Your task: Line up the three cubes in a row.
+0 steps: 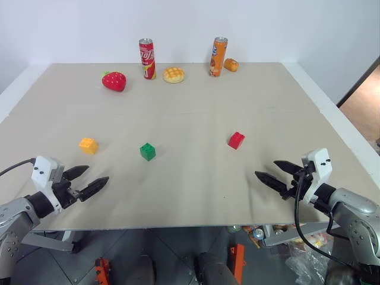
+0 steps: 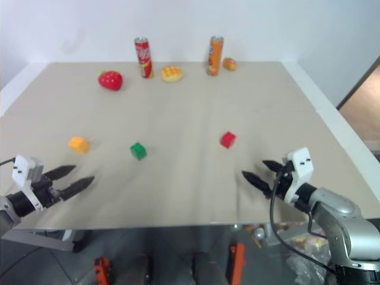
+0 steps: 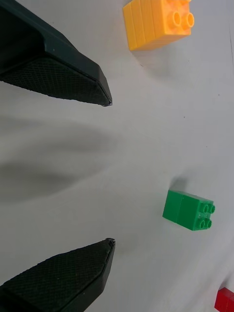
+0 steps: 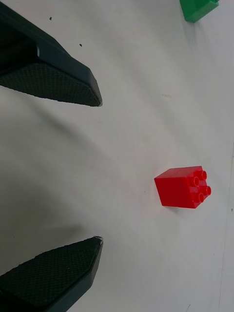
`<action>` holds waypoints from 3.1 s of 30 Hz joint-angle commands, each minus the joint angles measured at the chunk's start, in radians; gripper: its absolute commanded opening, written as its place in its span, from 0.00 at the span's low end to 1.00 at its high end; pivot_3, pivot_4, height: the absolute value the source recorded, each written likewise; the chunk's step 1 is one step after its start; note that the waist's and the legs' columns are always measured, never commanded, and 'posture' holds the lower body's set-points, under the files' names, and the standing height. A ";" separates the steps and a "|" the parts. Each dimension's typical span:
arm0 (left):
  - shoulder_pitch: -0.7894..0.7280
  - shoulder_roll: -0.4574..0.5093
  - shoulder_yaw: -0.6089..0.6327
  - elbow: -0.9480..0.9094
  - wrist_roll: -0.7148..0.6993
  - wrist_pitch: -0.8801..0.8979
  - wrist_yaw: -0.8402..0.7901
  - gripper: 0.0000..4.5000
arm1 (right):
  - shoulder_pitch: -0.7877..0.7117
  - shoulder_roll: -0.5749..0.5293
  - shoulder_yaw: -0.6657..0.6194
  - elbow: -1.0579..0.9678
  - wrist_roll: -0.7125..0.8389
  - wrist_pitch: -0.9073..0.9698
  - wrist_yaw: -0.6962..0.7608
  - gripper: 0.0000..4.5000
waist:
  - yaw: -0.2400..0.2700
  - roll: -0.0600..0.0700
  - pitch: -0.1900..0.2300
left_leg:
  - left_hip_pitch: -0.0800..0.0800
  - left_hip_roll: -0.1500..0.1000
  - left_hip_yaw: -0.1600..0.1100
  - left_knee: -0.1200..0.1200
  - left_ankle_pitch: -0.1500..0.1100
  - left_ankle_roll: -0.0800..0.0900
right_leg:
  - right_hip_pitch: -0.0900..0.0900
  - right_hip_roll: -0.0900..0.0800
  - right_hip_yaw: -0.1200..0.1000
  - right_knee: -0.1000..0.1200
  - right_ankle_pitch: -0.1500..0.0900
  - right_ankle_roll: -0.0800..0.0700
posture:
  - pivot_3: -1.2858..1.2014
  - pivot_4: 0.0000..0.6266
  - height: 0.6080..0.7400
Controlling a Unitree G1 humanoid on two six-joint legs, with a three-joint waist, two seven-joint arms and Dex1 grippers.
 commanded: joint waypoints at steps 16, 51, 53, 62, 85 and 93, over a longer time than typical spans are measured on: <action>-0.247 0.033 -0.163 -0.144 -0.111 0.032 -0.138 1.00 | -0.243 0.039 0.173 0.218 -0.155 -0.145 0.025 0.99 | -0.001 -0.001 0.000 | 0.000 0.000 0.001 0.001 0.001 0.000 | 0.001 0.000 0.001 0.000 0.002 0.002 | 0.52 0.24 1.00; -0.326 -0.019 -0.235 -0.197 -0.166 0.046 -0.067 1.00 | -0.701 0.189 0.294 0.932 -0.347 -0.519 0.220 0.31 | -0.026 0.000 0.001 | 0.000 0.000 -0.001 0.001 0.001 0.001 | 0.000 0.001 0.001 0.000 0.006 -0.004 | 0.52 0.24 1.00; -0.330 -0.020 -0.236 -0.197 -0.168 0.047 -0.063 1.00 | -0.702 0.191 0.294 0.933 -0.346 -0.519 0.221 0.27 | -0.026 0.000 0.001 | 0.000 0.000 -0.001 0.001 0.001 0.001 | 0.001 0.001 0.001 0.000 0.006 -0.004 | 0.52 0.24 1.00; -0.312 0.041 -0.131 -0.174 -0.309 0.147 -0.088 1.00 | -0.678 0.154 0.316 0.775 -0.277 -0.381 0.356 0.27 | -0.026 0.000 0.001 | -0.001 0.000 -0.001 0.000 0.001 0.001 | 0.000 0.001 0.001 0.000 0.006 -0.004 | 0.52 0.24 1.00; -0.223 0.117 -0.021 -0.146 -0.398 0.219 -0.113 1.00 | -0.687 0.106 0.564 0.672 -0.379 -0.480 0.701 0.27 | -0.027 0.001 0.002 | -0.001 0.000 -0.001 0.000 0.001 0.000 | 0.000 0.001 -0.001 0.000 0.005 -0.003 | 0.52 0.24 1.00; -0.218 0.120 -0.008 -0.157 -0.419 0.234 -0.096 1.00 | -0.679 0.136 0.584 0.654 -0.392 -0.500 0.716 0.27 | -0.027 0.001 0.002 | 0.000 0.001 -0.001 0.000 0.001 0.000 | 0.000 0.001 -0.001 0.000 0.005 -0.003 | 0.52 0.24 1.00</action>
